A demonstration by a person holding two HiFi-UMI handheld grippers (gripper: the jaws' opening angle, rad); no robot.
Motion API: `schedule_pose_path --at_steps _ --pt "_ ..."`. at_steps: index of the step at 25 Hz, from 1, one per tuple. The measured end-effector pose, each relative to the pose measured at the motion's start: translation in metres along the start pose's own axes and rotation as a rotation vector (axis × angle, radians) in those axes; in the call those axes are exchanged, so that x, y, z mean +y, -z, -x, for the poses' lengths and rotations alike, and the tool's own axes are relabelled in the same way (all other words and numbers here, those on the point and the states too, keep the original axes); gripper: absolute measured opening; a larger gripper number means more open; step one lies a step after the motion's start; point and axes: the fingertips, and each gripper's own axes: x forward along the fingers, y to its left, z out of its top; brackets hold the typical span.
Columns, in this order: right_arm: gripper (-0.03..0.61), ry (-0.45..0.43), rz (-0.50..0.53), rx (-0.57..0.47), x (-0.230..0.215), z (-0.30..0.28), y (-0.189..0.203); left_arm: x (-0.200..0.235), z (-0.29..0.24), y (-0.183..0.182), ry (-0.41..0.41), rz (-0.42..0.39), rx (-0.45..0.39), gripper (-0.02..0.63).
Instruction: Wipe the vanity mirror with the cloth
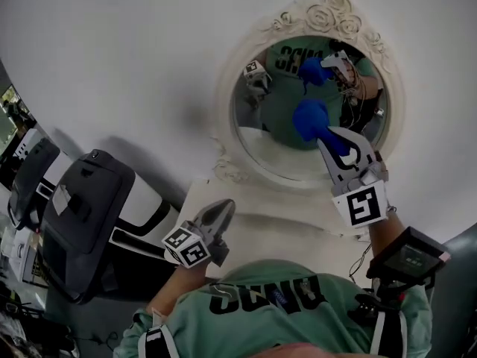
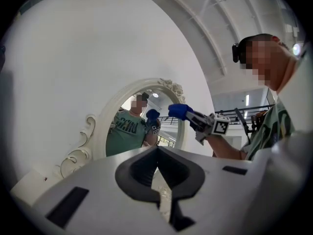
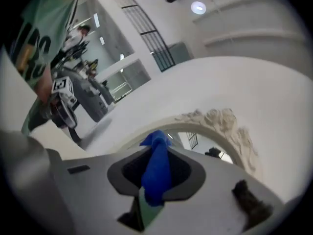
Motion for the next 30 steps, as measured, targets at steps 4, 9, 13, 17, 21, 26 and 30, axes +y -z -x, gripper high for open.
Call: schedule_pose_path --at_steps 4,9,13,17,21,26,30 --pt "0.069 0.108 0.375 -0.003 0.01 -0.081 -0.048 0.019 0.019 -0.014 -0.032 -0.023 -0.019 0.009" --pt "0.069 0.243 0.663 0.121 0.019 -0.169 -0.062 0.051 0.051 -0.03 -0.058 -0.023 -0.057 0.009" --pt "0.069 0.302 0.779 0.196 0.018 -0.198 -0.063 0.061 0.069 -0.03 -0.063 -0.001 -0.067 0.009" --pt "0.069 0.348 0.815 0.203 0.021 -0.208 -0.055 0.078 0.079 -0.028 -0.078 0.015 -0.067 0.009" --pt "0.069 0.274 0.811 0.244 0.039 -0.218 -0.025 0.087 0.081 -0.023 -0.09 0.057 -0.075 0.009" --pt "0.069 0.278 0.816 0.246 0.047 -0.232 -0.016 0.089 0.076 -0.022 -0.097 0.051 -0.071 0.009" --pt "0.067 0.286 0.843 0.217 0.054 -0.236 -0.012 0.093 0.069 -0.02 -0.104 0.062 -0.066 0.009"
